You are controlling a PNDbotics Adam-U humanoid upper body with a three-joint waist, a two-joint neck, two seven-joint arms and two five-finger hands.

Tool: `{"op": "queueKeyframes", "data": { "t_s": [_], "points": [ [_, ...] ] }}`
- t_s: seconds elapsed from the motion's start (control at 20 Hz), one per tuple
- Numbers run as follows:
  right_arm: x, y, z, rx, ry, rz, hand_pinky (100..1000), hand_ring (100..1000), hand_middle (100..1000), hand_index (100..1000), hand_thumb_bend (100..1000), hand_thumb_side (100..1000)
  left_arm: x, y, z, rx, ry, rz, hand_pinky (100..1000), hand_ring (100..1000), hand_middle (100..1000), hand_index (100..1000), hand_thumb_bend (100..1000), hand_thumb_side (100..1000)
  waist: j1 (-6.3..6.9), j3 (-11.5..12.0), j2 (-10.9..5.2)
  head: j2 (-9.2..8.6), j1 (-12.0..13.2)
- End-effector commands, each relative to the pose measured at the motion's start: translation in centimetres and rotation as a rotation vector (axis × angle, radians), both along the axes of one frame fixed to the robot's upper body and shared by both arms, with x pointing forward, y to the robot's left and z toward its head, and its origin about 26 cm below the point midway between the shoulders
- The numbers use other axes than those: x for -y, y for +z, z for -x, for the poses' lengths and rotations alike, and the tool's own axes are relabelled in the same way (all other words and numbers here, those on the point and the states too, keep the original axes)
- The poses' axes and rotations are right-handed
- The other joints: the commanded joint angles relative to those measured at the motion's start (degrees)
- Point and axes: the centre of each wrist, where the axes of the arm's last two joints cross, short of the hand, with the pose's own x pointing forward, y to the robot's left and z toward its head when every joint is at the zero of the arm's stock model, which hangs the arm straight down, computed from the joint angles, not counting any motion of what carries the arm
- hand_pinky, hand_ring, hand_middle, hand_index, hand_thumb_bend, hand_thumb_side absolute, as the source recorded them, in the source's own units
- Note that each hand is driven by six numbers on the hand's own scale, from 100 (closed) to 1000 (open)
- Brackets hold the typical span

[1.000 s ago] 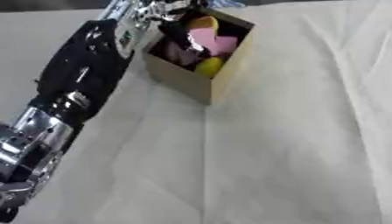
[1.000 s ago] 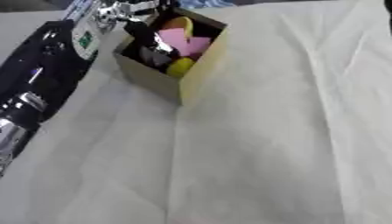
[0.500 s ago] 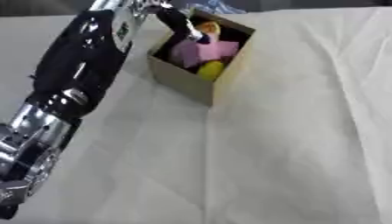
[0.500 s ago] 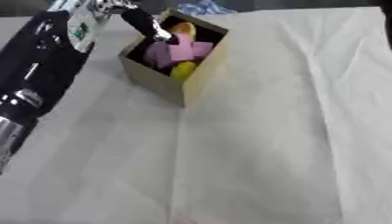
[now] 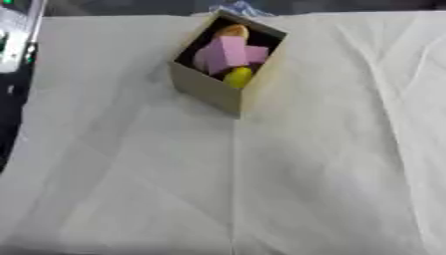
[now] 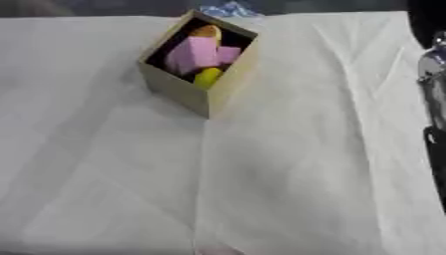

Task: Pick up objects on the table and place them in the box.

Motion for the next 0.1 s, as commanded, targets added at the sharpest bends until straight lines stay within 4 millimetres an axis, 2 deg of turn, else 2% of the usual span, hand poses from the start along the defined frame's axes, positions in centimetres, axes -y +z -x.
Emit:
{"op": "queueKeyframes", "data": {
  "t_s": [0.05, 0.1],
  "points": [
    [-0.26, 0.89, 0.46, 0.051, 0.004, 0.002, 907, 873, 614, 721, 100, 576, -1.93, 0.68, 2.67, 0.065, 0.004, 0.089, 747, 722, 683, 836, 336, 617, -0.32, 0.16, -1.27, -0.18, -0.22],
    [-0.32, 0.85, 0.45, 0.051, 0.006, -0.003, 911, 875, 618, 724, 100, 578, -2.54, -0.21, 2.99, 0.045, 0.006, 0.111, 746, 721, 682, 837, 342, 621, -0.56, 0.23, -1.26, -0.21, -0.20]
  ]
}}
